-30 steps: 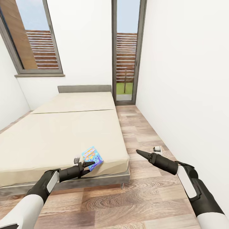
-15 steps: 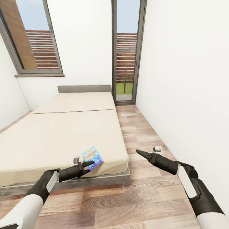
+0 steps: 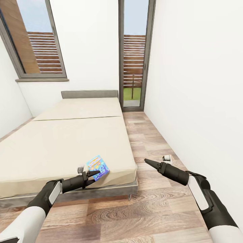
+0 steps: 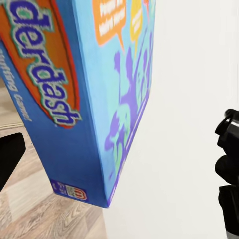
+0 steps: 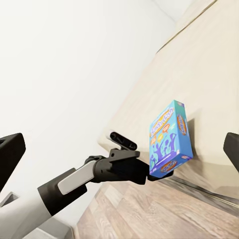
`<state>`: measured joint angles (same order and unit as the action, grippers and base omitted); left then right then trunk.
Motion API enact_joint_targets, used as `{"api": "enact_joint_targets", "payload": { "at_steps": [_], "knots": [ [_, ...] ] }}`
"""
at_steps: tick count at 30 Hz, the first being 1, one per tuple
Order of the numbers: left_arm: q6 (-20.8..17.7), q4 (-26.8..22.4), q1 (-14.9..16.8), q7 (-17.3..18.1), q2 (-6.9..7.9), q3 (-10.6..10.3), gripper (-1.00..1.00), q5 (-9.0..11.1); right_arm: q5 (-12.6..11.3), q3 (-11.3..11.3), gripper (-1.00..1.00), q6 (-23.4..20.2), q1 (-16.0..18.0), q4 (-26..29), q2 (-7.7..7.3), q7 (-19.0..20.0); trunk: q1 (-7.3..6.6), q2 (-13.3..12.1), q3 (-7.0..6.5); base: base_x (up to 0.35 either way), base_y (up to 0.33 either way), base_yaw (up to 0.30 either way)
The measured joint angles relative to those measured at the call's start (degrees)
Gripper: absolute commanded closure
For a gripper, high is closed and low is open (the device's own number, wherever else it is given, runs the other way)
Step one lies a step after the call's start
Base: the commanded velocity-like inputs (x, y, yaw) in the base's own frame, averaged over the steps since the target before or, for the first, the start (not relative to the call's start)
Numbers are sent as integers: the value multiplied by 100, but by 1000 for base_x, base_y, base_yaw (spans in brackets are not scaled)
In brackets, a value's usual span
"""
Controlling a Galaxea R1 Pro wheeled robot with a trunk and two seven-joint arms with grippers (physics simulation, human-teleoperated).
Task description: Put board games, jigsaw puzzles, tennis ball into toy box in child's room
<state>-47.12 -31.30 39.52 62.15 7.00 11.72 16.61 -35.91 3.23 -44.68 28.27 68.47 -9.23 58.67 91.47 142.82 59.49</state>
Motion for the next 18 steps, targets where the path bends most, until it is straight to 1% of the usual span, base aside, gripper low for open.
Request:
{"api": "enact_joint_targets", "payload": {
  "at_steps": [3, 4, 7, 13, 14, 15, 18],
  "knots": [
    [0, 0, -1, 46, 2, -1, -100, 0, 3, 0, -100, 1, 0, 0, 0, 0, 0, 0, 0, 0, 0, 0],
    [1, 0, -1, 53, 4, -1, 100, 1, 3, 0, -100, 1, 0, 0, 0, 0, 0, 0, 0, 0, 0, 0],
    [-1, 0, 0, 67, 9, -1, 100, 3, 2, 0, -100, 0, 0, 0, 0, 0, 0, 0, 0, 0, 0, 0],
    [-108, -7, 0, 87, 14, 8, 100, 138, 5, 0, -100, 0, 0, 0, 0, 0, -1, 1, 0, 0, 0, 0],
    [-93, -5, 0, 83, 13, 5, 100, 116, 5, 0, -100, 0, 0, 0, 0, 0, -1, 0, 0, 0, 0, 0],
    [-32, -2, -1, 84, 13, 0, 100, 40, 6, 0, -100, 0, 0, 0, 0, 0, 0, 0, 0, 0, 0, 0],
    [-24, -1, -1, 87, 15, 1, 100, 35, 6, 0, -100, 0, 0, 0, 0, 0, 0, 0, 0, 0, 0, 0]
  ]
}}
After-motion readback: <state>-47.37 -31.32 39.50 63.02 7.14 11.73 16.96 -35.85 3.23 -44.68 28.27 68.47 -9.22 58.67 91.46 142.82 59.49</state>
